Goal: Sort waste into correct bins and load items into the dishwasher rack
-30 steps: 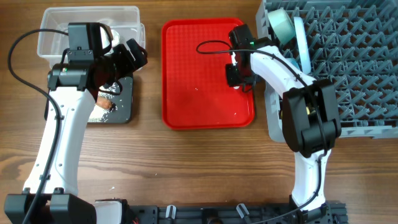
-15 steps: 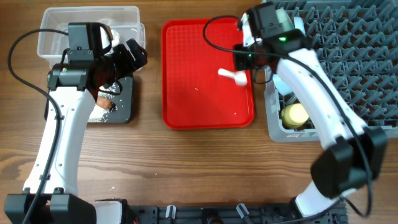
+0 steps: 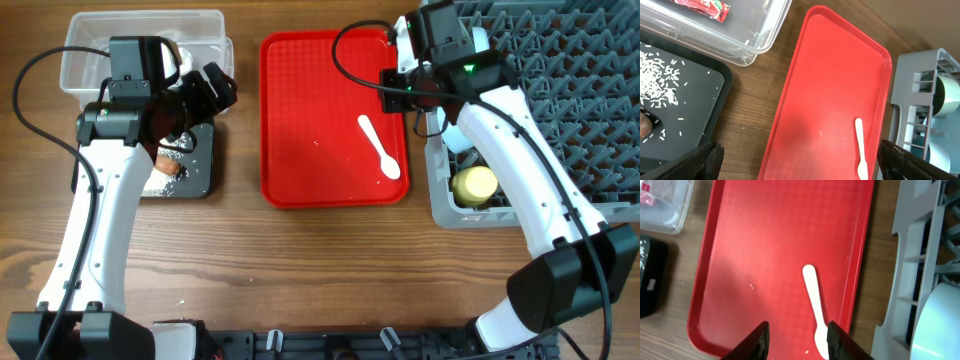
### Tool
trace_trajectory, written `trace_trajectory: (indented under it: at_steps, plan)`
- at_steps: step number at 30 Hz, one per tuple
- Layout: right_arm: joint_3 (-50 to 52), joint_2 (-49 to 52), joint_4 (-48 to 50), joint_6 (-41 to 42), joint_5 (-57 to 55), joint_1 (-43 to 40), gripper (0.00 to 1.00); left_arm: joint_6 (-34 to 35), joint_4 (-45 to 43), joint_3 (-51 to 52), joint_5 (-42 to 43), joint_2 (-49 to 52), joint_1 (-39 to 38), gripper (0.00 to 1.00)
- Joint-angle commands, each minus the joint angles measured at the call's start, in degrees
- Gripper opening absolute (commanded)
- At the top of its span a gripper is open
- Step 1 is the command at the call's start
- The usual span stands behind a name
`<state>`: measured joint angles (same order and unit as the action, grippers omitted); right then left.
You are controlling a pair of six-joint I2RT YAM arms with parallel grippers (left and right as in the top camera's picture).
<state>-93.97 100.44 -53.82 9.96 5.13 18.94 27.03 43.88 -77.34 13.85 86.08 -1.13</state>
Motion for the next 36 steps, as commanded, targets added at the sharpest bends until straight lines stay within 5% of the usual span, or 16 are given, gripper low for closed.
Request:
trace_trajectory:
  at_steps: [1,13,36]
  plan:
    - [3.30,1.46,-0.68,-1.01,0.94,-0.24,0.41,-1.14,0.02,-0.57,0.24,0.11,-0.15,1.00]
    - [19.04,1.46,9.99,-3.98,0.96,-0.24,0.54,-1.14,0.02,-0.57,0.24,0.11,-0.15,1.00]
    - [27.36,13.51,26.77,-5.29,0.96,-0.09,0.49,-1.14,0.02,-0.57,0.24,0.11,-0.15,1.00]
